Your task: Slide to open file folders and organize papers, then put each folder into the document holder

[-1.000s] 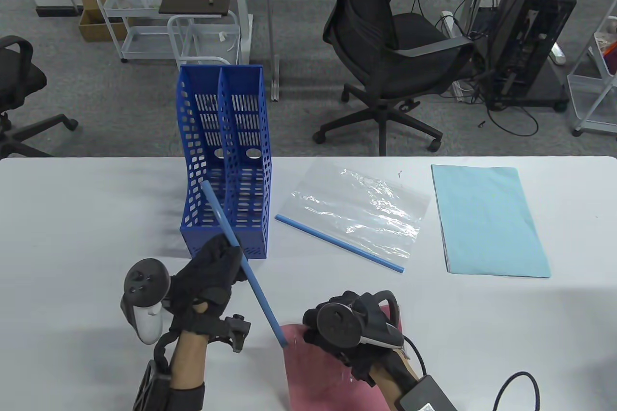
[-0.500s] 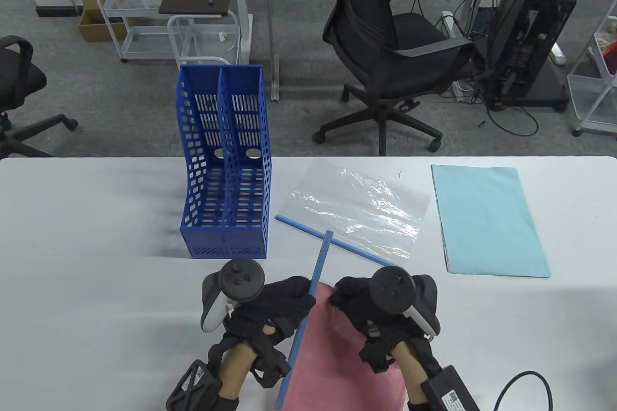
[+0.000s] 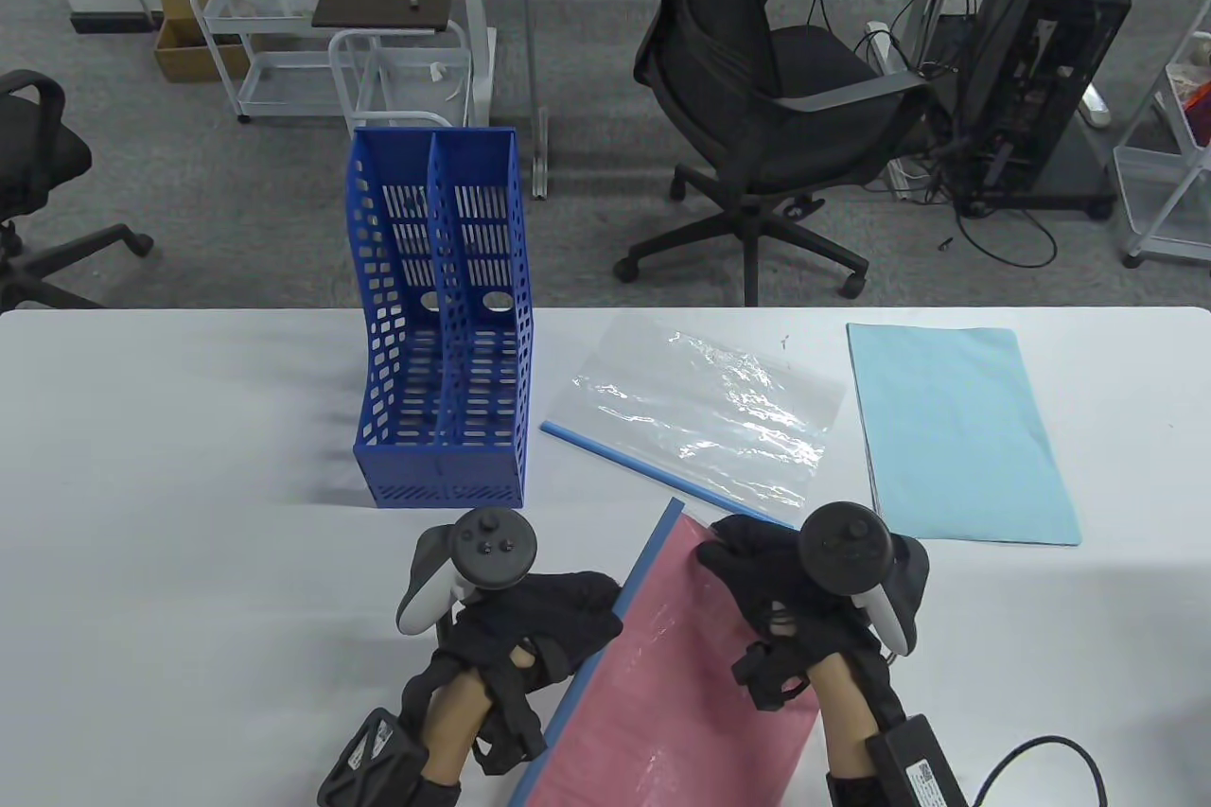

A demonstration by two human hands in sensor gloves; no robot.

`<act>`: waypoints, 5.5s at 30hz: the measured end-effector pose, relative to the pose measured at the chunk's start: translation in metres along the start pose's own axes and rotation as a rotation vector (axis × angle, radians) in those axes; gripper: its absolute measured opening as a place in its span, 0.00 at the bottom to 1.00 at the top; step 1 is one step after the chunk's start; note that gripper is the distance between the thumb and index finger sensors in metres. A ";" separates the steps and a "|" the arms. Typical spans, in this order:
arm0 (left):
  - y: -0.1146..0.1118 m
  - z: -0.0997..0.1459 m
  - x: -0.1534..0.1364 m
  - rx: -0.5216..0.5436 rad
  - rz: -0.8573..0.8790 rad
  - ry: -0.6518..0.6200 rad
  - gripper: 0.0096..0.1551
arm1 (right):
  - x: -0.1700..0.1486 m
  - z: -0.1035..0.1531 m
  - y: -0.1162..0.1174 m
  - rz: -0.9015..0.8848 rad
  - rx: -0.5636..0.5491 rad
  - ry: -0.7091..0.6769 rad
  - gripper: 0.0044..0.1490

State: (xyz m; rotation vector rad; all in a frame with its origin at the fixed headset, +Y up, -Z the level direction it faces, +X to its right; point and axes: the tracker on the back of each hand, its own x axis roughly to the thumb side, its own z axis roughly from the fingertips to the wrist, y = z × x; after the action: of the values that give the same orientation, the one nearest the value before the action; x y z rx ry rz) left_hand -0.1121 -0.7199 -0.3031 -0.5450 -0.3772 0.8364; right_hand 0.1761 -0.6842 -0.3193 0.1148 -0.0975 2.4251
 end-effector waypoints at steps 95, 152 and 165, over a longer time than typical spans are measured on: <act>0.009 -0.103 0.082 0.399 -0.581 -0.026 0.31 | -0.037 0.051 0.029 0.552 0.051 0.056 0.59; -0.014 0.045 0.019 0.211 -0.252 -0.126 0.31 | -0.016 0.057 0.013 -0.189 0.056 -0.117 0.26; -0.016 0.052 -0.017 0.209 -0.190 -0.062 0.27 | -0.012 0.054 0.046 -0.229 0.023 -0.040 0.25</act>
State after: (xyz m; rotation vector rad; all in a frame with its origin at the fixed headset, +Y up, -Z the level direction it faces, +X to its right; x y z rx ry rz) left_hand -0.1398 -0.7257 -0.2541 -0.2841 -0.3866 0.7002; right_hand 0.1583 -0.7322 -0.2685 0.1755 -0.0702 2.1961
